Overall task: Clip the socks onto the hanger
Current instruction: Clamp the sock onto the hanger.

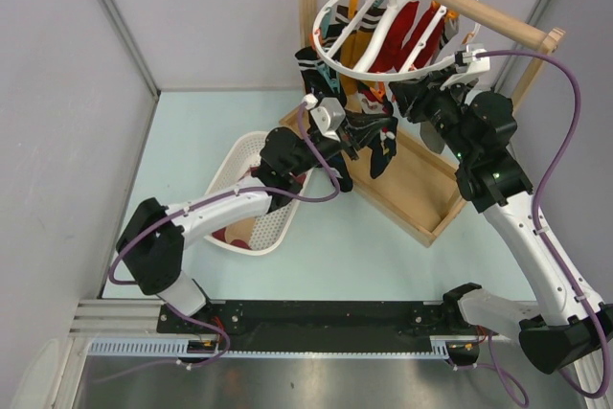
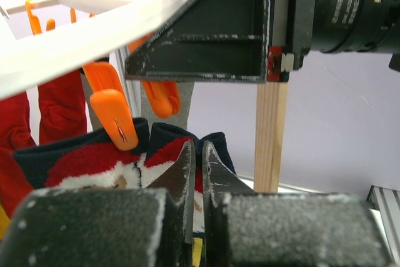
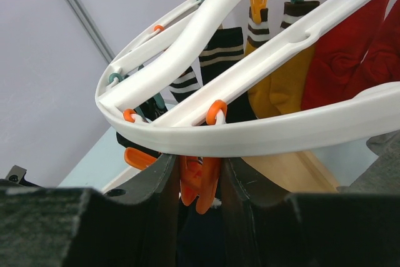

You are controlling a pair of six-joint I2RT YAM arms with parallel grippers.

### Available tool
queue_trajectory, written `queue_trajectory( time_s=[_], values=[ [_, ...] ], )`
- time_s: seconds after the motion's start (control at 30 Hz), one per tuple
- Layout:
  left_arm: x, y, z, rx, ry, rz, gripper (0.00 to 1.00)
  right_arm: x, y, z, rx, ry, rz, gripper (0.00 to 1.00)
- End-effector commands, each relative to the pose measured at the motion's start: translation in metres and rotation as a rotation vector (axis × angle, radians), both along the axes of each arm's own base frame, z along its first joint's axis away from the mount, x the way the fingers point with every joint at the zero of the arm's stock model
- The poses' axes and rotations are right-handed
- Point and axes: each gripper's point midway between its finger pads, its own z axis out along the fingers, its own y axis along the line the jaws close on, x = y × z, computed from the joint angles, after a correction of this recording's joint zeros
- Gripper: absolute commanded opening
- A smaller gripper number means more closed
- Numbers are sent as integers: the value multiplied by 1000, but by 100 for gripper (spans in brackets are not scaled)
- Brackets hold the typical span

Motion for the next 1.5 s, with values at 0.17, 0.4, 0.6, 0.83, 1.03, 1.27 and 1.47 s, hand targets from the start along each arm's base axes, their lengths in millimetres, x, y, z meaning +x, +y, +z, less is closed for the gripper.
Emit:
queue_trajectory(
  time_s=[0.17, 0.4, 0.6, 0.83, 1.03, 1.27, 1.47],
  values=[
    [3, 3, 37, -66, -35, 3, 0, -19, 1, 43, 35, -116, 48, 0],
    [10, 1, 29, -43, -14, 12, 0, -21, 0, 52, 43, -150, 48, 0],
    [14, 0, 22, -30, 5, 15, 0, -22, 0, 53, 40, -153, 51, 0],
    [17, 4, 31, -43, 0, 22, 0, -21, 1, 50, 29, -151, 57, 0],
    [18, 8, 41, -53, -16, 27, 0, -20, 3, 47, 18, -144, 64, 0],
    [14, 10, 49, -63, -31, 17, 0, -19, 4, 45, 12, -141, 71, 0],
    [7, 13, 56, -72, -46, -3, 1, -18, 7, 42, 8, -132, 78, 0]
  ],
)
